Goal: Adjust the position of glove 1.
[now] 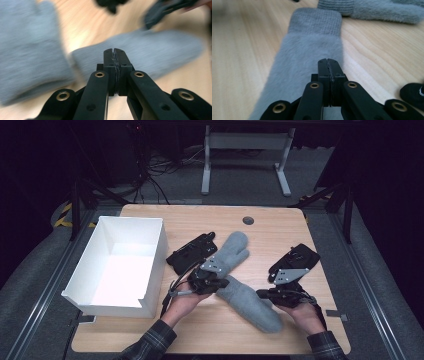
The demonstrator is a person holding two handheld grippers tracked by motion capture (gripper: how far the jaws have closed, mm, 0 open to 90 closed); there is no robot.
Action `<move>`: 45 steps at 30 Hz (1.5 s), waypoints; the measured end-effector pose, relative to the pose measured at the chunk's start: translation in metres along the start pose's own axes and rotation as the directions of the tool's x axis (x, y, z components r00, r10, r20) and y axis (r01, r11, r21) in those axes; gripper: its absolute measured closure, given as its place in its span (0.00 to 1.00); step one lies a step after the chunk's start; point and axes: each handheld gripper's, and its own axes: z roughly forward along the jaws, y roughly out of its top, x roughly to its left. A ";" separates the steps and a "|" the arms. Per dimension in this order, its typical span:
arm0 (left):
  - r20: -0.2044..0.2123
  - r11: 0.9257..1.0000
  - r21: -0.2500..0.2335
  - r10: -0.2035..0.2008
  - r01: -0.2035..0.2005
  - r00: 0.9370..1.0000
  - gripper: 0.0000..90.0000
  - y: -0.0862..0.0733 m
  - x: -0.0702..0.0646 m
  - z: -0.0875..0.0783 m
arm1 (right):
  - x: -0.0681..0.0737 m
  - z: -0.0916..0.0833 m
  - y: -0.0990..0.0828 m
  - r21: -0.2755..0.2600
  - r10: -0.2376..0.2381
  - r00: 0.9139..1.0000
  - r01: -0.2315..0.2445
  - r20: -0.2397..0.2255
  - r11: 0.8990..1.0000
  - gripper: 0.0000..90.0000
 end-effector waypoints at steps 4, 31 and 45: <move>-0.006 1.000 0.012 -0.015 0.015 1.000 0.99 0.001 0.009 0.010 | 0.012 -0.008 -0.009 0.008 0.002 1.000 -0.002 -0.002 1.000 1.00; 0.018 0.986 0.166 -0.014 0.011 1.000 1.00 -0.011 -0.010 0.016 | 0.011 -0.014 -0.037 0.125 0.010 0.995 -0.023 0.101 0.992 1.00; 0.080 0.986 0.166 -0.021 0.007 0.997 1.00 -0.032 -0.032 0.000 | -0.018 0.016 -0.006 0.109 0.024 0.991 -0.038 0.130 0.993 1.00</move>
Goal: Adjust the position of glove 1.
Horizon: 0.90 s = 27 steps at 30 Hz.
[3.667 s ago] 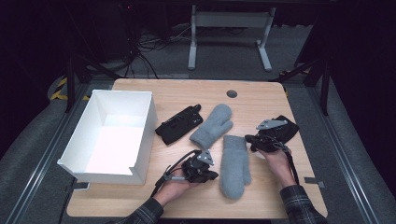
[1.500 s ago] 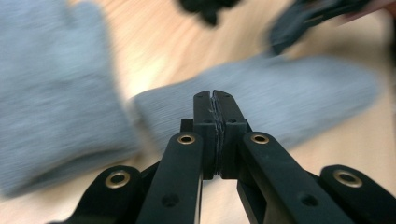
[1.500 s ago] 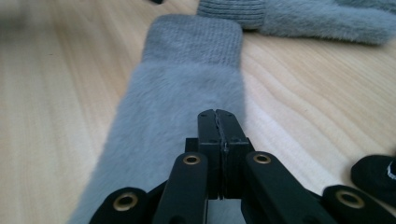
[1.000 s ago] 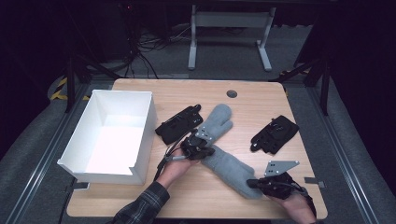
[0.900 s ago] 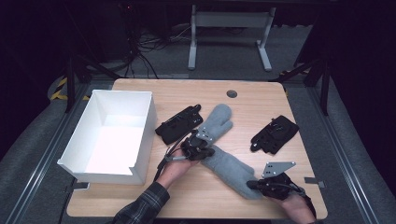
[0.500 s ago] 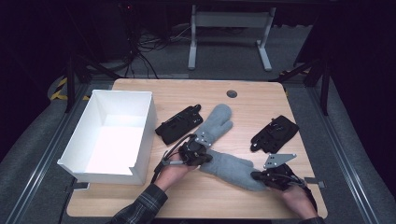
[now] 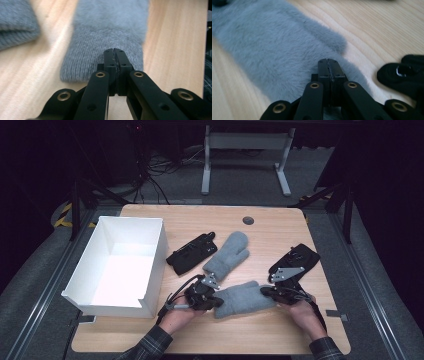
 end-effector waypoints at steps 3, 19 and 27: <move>0.015 1.000 0.001 0.013 -0.013 1.000 1.00 -0.003 -0.006 -0.001 | -0.003 0.007 0.007 -0.005 0.001 1.000 -0.001 -0.007 1.000 1.00; 0.076 0.998 0.002 0.063 -0.063 0.995 0.98 -0.007 -0.027 0.001 | 0.001 0.029 0.028 -0.035 -0.037 0.999 0.037 -0.022 0.999 1.00; 0.014 0.999 -0.032 0.038 -0.037 0.999 0.76 -0.004 -0.018 -0.007 | -0.002 0.003 0.019 -0.145 0.003 1.000 -0.001 0.018 0.989 0.72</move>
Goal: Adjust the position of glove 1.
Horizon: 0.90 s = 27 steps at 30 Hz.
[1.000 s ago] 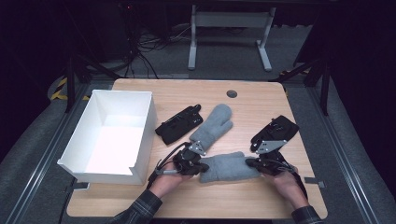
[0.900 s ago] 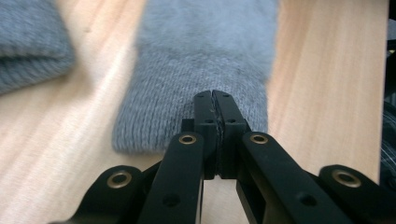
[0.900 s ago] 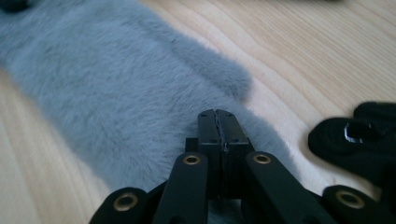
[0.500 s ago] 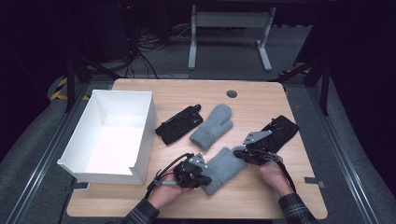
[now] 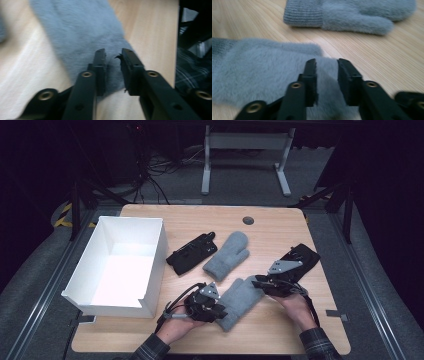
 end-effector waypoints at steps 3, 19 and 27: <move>-0.041 1.000 -0.015 -0.024 0.023 0.999 0.65 0.002 0.006 -0.002 | 0.000 -0.011 -0.010 -0.002 0.037 0.999 -0.037 0.019 0.999 0.58; -0.221 0.988 -0.101 -0.137 0.117 0.966 0.52 0.027 0.069 -0.018 | 0.019 -0.038 -0.066 0.024 0.095 0.994 -0.096 0.055 0.995 0.29; -0.245 0.984 -0.102 -0.168 0.146 0.955 0.56 0.040 0.099 -0.010 | 0.020 -0.034 -0.072 0.036 0.088 0.995 -0.089 0.042 0.995 0.26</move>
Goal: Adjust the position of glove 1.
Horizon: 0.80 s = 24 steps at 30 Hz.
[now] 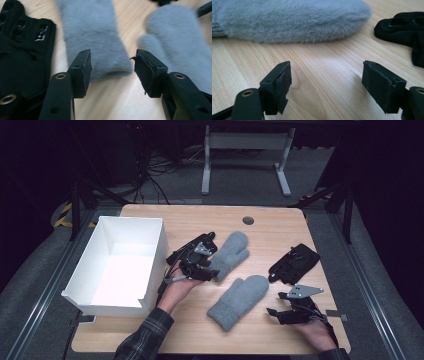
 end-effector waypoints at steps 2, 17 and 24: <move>-0.006 1.000 0.000 -0.013 0.013 1.000 0.56 0.009 0.007 0.007 | 0.001 0.001 0.000 -0.004 -0.010 1.000 0.010 0.004 1.000 0.26; -0.029 0.999 -0.002 -0.037 0.037 0.999 0.63 0.048 0.032 0.045 | 0.003 0.003 -0.003 -0.022 -0.051 0.999 0.051 0.009 0.998 0.22; -0.010 0.998 0.038 -0.050 0.051 0.999 0.71 0.049 0.038 0.066 | 0.003 0.004 -0.003 -0.018 -0.054 0.999 0.054 0.001 0.998 0.20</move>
